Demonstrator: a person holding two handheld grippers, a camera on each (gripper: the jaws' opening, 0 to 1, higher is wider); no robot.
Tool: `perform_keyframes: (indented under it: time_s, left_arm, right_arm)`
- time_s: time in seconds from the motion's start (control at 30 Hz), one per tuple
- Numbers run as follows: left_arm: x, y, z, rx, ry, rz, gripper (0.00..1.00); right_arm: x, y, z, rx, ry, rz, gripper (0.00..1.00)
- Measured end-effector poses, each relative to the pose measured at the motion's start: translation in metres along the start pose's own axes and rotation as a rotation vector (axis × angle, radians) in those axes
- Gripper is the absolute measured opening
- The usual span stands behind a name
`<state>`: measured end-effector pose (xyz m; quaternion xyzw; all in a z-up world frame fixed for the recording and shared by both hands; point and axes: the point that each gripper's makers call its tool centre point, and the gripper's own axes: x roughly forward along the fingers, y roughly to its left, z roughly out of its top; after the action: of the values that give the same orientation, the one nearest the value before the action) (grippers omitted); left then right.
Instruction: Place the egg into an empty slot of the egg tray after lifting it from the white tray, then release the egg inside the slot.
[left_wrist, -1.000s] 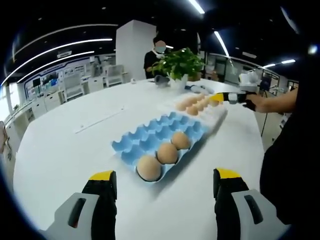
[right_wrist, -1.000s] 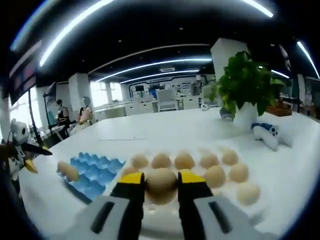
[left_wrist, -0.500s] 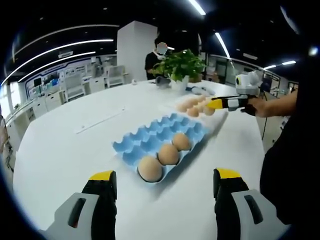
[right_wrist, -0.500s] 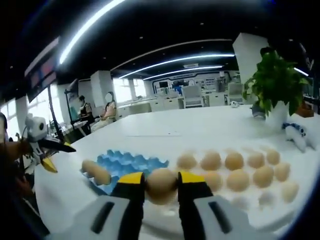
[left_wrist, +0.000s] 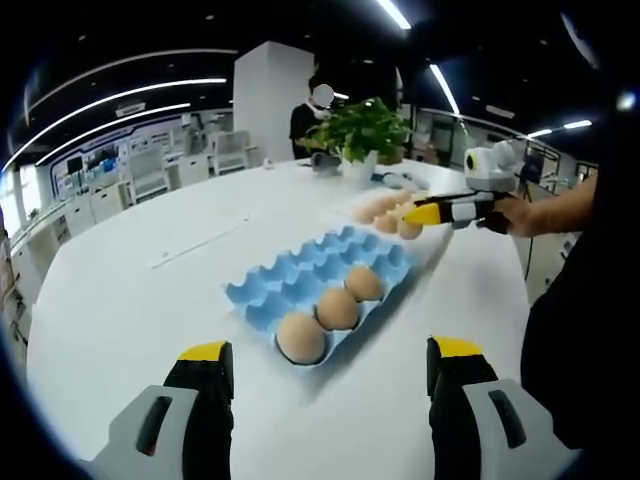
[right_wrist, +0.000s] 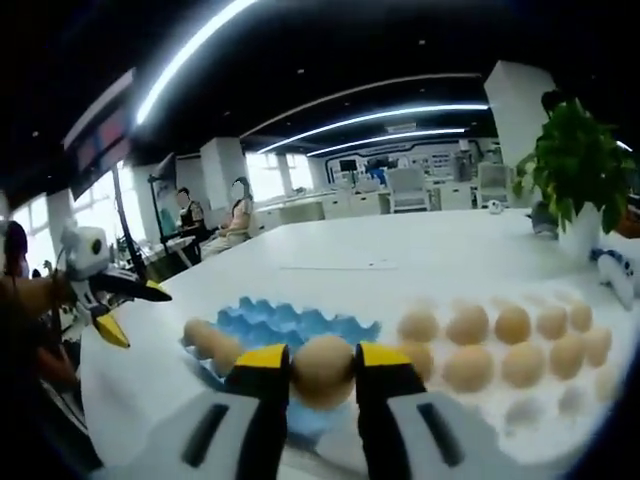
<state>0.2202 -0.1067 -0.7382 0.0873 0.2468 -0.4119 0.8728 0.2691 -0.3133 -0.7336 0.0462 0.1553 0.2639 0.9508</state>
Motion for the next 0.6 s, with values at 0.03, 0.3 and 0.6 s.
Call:
perform_keyframes:
  time_s: [0.03,0.3,0.6]
  left_arm:
    - [0.0,0.0,0.0,0.001,-0.001,0.0,0.8]
    - [0.0,-0.002,-0.003,0.004,0.013,-0.006,0.8]
    - [0.0,-0.003,-0.004,0.003,0.015,-0.004,0.8]
  right_arm:
    - [0.002,0.004,0.0,-0.01,-0.002,0.01,0.25]
    - [0.013,0.018,-0.001,-0.022,0.007,0.051,0.25]
    - [0.019,0.029,-0.008,-0.045,0.027,0.087,0.25]
